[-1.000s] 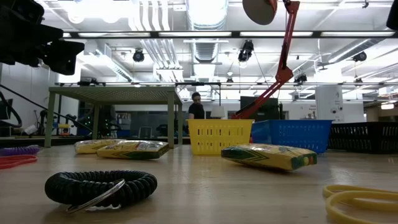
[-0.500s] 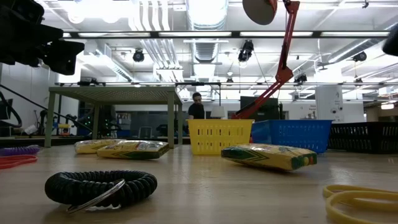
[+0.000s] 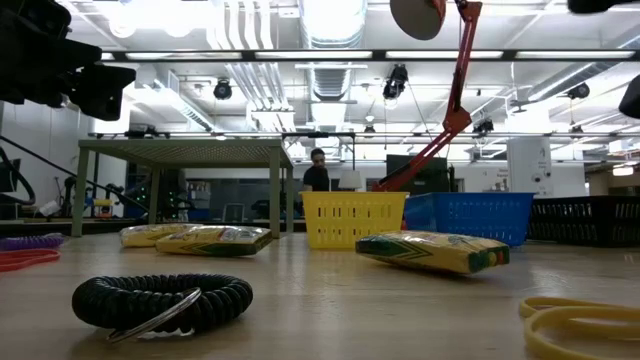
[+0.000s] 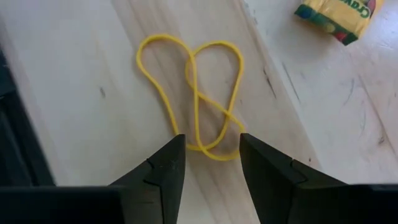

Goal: Pick & Place Office Desk Supplies
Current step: Put the bottom right yellow rubber band into the blue basket

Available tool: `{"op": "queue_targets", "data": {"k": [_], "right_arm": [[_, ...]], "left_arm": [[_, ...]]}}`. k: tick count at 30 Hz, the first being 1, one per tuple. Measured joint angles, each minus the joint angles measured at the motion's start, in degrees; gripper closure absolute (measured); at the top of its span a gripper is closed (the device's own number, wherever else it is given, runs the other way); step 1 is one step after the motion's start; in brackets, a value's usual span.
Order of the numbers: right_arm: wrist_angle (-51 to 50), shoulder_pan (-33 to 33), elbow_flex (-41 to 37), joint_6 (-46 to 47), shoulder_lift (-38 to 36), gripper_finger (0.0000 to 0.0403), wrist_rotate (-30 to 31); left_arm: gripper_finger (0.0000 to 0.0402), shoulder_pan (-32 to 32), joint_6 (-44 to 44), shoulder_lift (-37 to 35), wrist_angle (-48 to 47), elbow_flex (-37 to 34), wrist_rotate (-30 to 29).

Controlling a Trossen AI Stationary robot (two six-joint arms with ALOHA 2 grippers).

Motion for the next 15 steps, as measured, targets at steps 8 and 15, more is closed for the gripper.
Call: {"op": "queue_targets", "data": {"k": [8,15], "right_arm": [[6.3,0.1,-3.1,-0.8,-0.2,0.0252,0.7],[8.7,0.2,-4.7,-5.3,-0.4,0.0252,0.9]], "left_arm": [[0.0183,0.0,0.0,0.0,0.0,0.0,0.0],[0.0183,0.0,0.0,0.0,0.0,0.0,0.0]]}}
